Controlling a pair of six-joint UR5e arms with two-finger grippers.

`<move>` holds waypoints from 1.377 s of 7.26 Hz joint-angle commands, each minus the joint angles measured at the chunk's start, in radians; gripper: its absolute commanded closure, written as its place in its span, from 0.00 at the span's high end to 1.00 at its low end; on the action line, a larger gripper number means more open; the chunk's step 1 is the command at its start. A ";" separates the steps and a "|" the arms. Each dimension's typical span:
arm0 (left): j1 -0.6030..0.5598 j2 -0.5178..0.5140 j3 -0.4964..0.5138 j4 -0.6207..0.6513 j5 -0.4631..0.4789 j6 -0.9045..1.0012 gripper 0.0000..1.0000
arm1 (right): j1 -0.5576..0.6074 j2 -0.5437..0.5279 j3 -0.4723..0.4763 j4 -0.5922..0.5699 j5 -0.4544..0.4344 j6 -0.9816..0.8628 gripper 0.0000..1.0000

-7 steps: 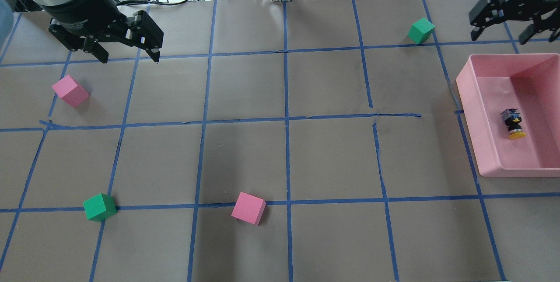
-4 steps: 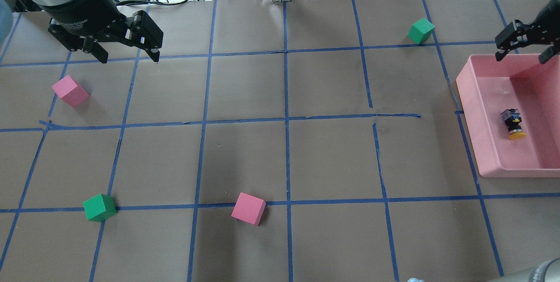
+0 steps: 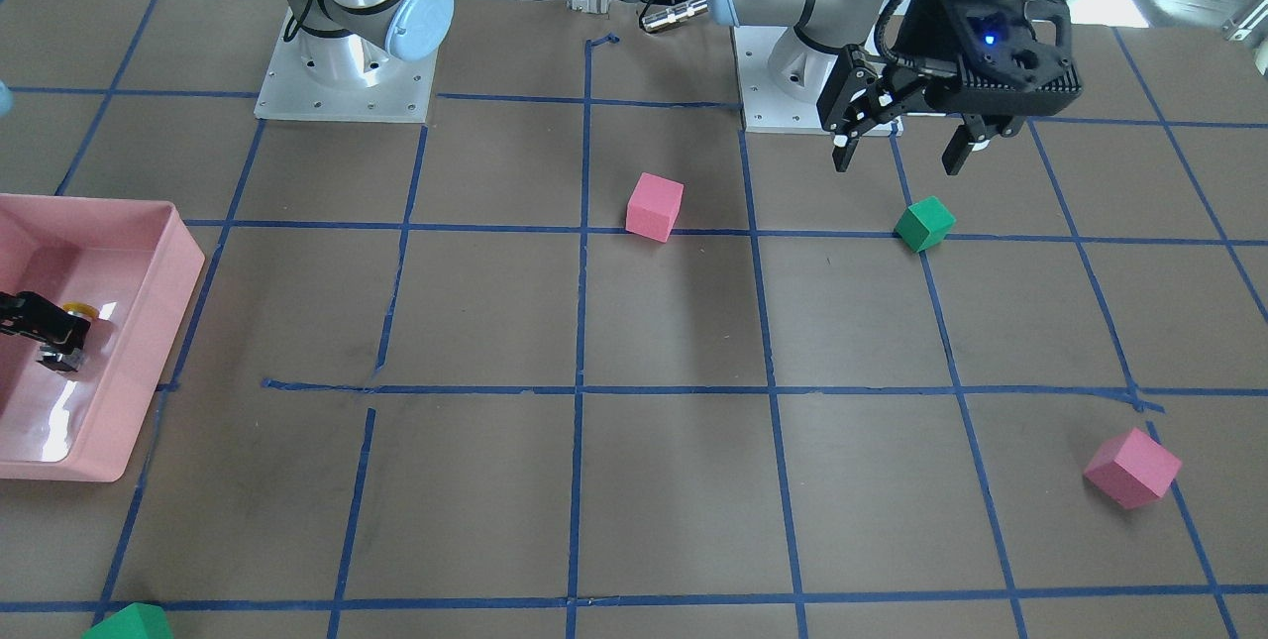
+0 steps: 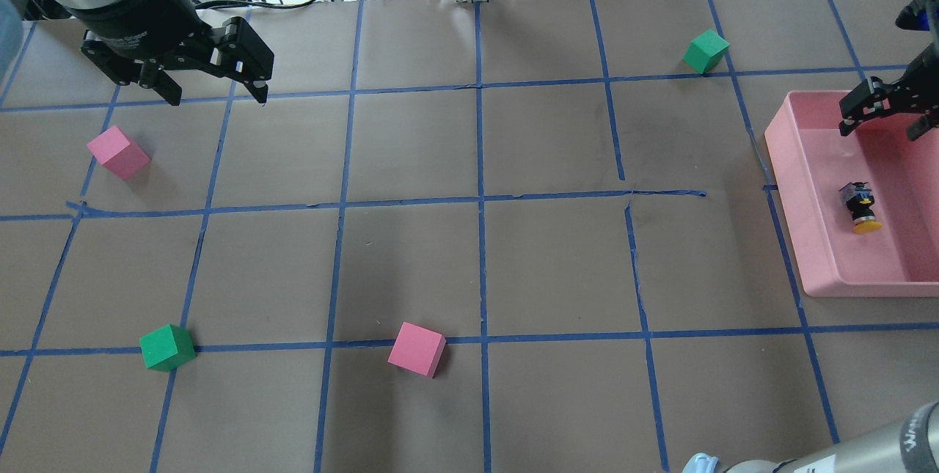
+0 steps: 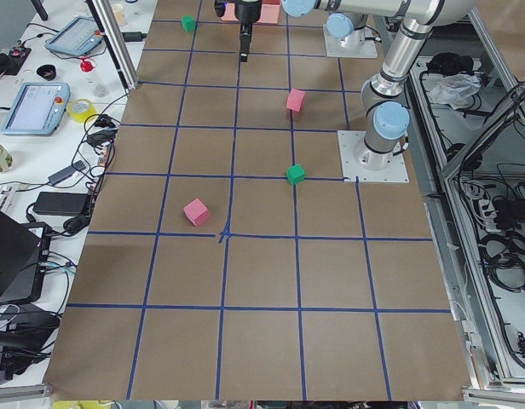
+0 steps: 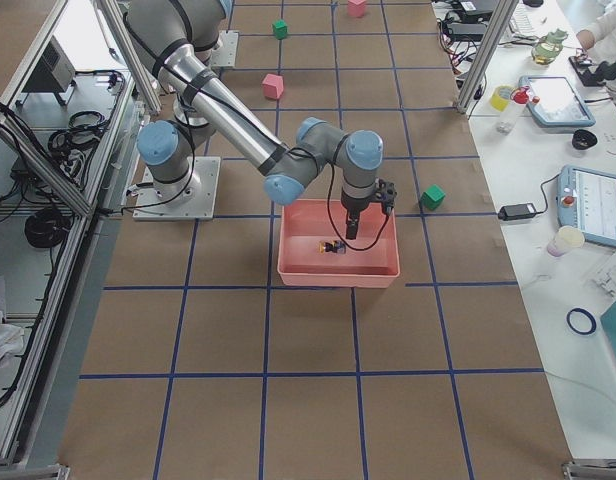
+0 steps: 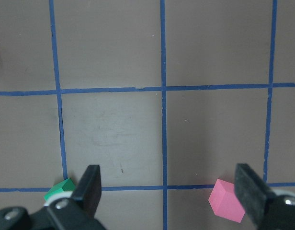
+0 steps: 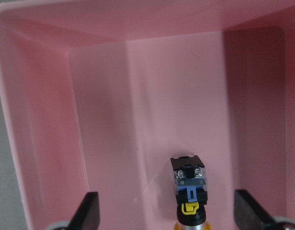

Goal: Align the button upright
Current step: 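Lower the right gripper into the pink box over the push-button switch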

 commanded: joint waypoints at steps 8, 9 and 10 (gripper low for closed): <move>0.000 0.000 0.000 0.000 0.000 0.003 1.00 | -0.010 0.053 0.020 -0.047 -0.034 -0.009 1.00; 0.000 0.000 0.000 0.000 0.000 0.003 1.00 | -0.010 0.072 0.020 -0.060 -0.034 -0.007 1.00; 0.000 0.000 0.000 0.000 0.000 0.001 1.00 | -0.010 0.088 0.020 -0.081 -0.034 -0.007 1.00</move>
